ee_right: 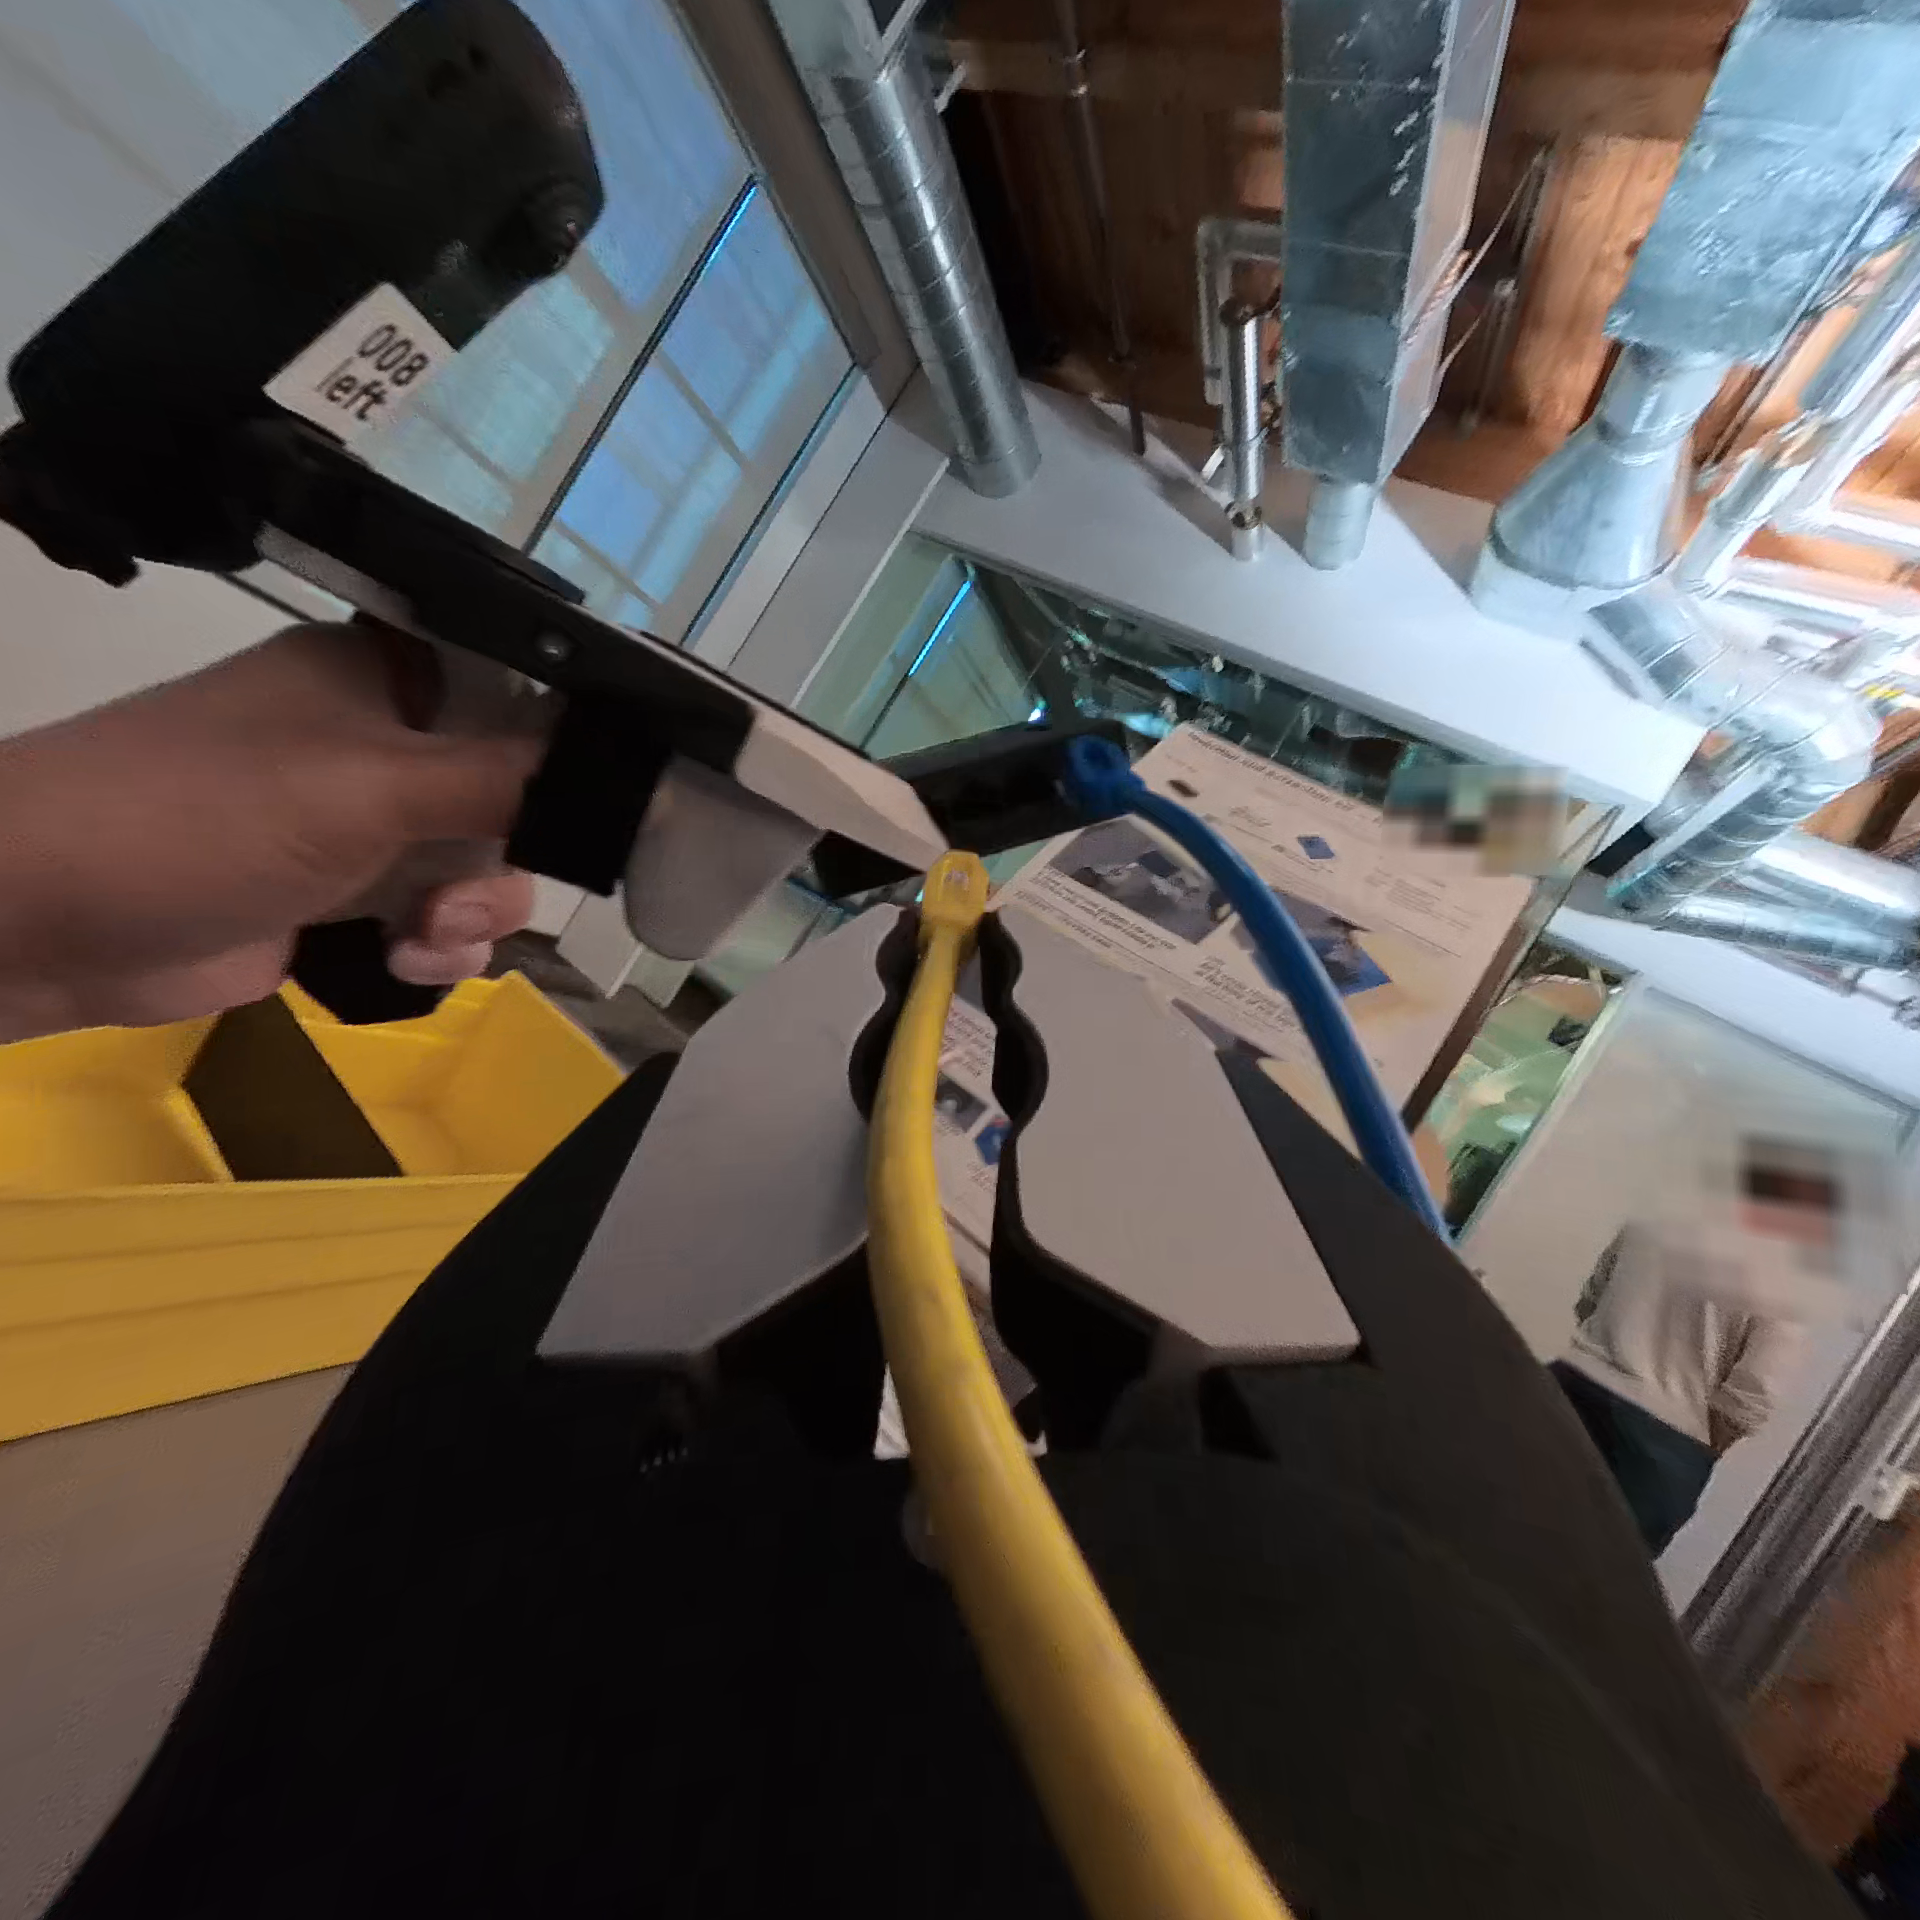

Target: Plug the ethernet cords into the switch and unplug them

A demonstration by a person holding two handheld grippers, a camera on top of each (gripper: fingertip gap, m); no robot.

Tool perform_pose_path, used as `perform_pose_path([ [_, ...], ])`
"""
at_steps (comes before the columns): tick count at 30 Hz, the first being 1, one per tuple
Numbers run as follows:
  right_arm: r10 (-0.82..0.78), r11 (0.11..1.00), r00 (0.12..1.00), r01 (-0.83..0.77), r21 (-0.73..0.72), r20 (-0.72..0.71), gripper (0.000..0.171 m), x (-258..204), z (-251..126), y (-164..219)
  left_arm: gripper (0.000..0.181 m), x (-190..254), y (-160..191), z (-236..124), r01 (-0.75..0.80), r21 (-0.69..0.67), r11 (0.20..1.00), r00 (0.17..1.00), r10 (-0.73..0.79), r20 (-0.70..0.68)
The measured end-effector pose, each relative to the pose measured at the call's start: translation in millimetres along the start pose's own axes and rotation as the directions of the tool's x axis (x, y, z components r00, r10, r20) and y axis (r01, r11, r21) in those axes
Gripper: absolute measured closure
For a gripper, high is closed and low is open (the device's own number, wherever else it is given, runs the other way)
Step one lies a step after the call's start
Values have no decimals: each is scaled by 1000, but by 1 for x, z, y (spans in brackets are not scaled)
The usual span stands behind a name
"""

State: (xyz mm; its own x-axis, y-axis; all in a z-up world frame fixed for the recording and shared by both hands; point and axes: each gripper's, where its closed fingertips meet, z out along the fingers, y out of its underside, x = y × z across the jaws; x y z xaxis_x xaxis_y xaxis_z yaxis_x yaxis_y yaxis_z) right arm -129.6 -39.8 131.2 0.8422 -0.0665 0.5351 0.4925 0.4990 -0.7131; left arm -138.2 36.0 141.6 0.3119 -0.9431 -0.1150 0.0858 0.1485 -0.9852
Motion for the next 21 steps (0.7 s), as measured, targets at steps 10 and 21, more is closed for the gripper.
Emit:
perform_pose_path([
  [10,-189,982,981,189,14,32,158,18,-2,2,121,31,13,12,-23,-35,999,992,18,-125],
  [21,-231,973,965,228,33,128,158,9,-3,-2,121,37,10,5,-150,-19,989,974,144,-174],
])
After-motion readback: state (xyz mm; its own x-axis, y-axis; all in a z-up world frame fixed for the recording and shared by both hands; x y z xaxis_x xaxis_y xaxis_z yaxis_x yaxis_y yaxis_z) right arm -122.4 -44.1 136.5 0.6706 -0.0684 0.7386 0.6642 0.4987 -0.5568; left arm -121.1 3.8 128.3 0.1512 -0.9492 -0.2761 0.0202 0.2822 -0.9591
